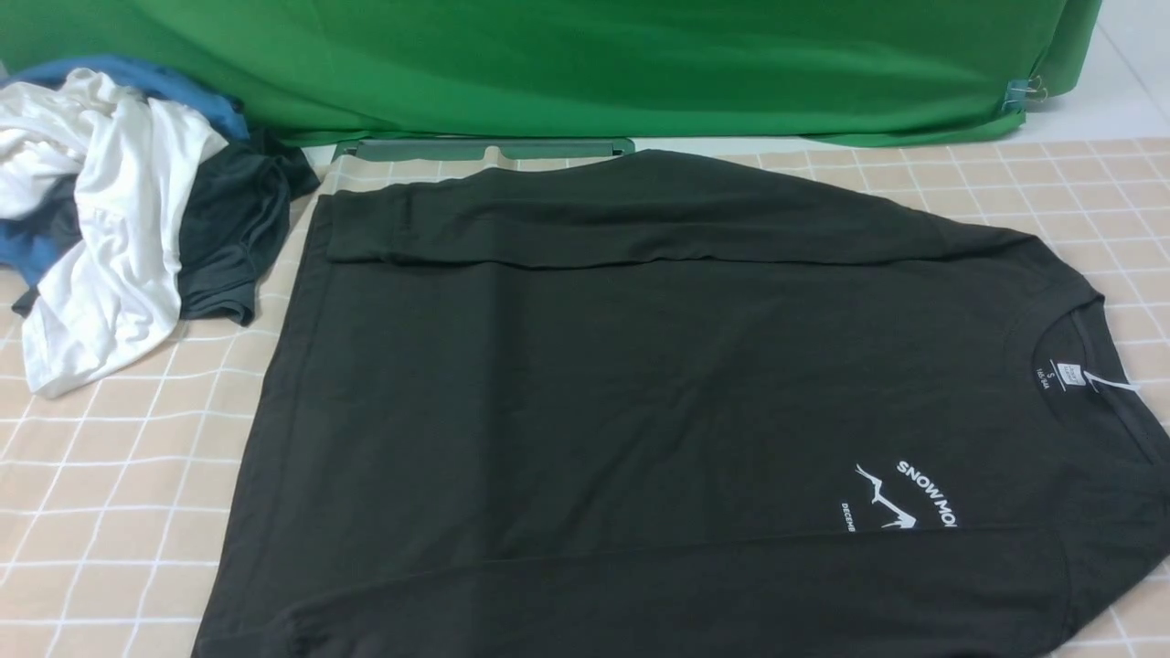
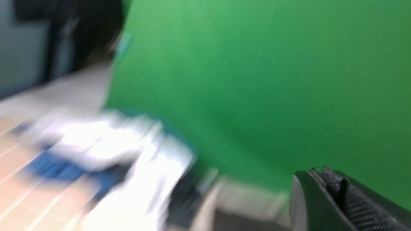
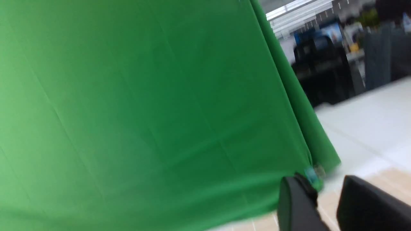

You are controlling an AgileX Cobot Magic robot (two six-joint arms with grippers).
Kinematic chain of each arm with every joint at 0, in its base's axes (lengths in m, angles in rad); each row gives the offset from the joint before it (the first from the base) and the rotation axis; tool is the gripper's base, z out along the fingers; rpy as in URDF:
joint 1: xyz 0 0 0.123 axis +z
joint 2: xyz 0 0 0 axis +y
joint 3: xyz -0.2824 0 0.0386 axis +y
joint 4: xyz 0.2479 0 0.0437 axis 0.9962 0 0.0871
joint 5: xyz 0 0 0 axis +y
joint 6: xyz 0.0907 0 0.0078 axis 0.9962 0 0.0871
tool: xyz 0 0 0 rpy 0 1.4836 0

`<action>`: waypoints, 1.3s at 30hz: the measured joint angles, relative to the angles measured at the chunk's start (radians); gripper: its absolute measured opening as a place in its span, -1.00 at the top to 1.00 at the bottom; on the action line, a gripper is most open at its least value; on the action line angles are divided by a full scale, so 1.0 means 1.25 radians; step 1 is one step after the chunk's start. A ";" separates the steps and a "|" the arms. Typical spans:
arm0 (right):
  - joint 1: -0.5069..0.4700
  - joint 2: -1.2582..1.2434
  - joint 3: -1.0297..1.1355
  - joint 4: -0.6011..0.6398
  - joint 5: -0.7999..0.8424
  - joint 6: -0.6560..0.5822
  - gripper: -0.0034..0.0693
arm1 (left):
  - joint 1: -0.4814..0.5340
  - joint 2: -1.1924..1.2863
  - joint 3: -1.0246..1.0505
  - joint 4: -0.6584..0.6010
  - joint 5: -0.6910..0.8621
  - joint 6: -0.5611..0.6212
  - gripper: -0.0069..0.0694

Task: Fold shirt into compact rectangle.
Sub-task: 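Grasp the left edge of the dark T-shirt lying flat on the table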

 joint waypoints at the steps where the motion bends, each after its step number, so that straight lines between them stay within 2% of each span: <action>1: 0.000 0.000 -0.001 0.000 0.002 0.001 0.30 | 0.000 0.010 0.000 -0.006 0.015 0.013 0.76; 2: 0.006 0.001 -0.027 0.000 0.059 0.009 0.42 | 0.000 0.091 -0.029 -0.045 0.128 0.110 0.76; 5: 0.026 0.036 -0.137 0.000 0.213 -0.003 0.72 | 0.000 0.230 -0.036 -0.105 0.274 0.172 0.76; 7: 0.042 0.091 -0.216 0.000 0.318 -0.042 0.80 | 0.000 0.321 -0.033 -0.137 0.341 0.215 0.76; 11: 0.077 0.213 -0.356 0.000 0.492 -0.110 0.80 | 0.000 0.420 -0.006 -0.184 0.364 0.277 0.76; 13: 0.109 0.336 -0.462 0.000 0.643 -0.152 0.80 | -0.008 0.456 0.026 -0.208 0.349 0.298 0.76; 15: 0.134 0.430 -0.526 0.000 0.753 -0.193 0.80 | -0.036 0.464 0.059 -0.211 0.314 0.315 0.77; 18: 0.168 0.545 -0.582 -0.001 0.852 -0.241 0.80 | -0.106 0.464 0.114 -0.215 0.263 0.332 0.78; 19: 0.173 0.559 -0.585 -0.001 0.860 -0.246 0.80 | -0.111 0.464 0.118 -0.216 0.255 0.332 0.78; 23: 0.225 0.665 -0.606 0.017 0.880 -0.281 0.80 | -0.215 0.485 0.166 -0.203 0.212 0.340 0.77; 28: 0.271 0.711 -0.606 0.052 0.866 -0.297 0.80 | -0.233 0.530 0.167 -0.152 0.158 0.340 0.72; 34: 0.304 0.717 -0.606 0.057 0.828 -0.298 0.80 | -0.233 0.600 0.167 -0.114 0.134 0.340 0.26; 36: 0.311 0.717 -0.606 0.059 0.817 -0.298 0.80 | -0.233 0.638 0.167 -0.097 0.098 0.340 0.00; 39: 0.313 0.718 -0.606 0.060 0.814 -0.298 0.79 | -0.233 0.677 0.167 -0.084 0.054 0.340 -0.24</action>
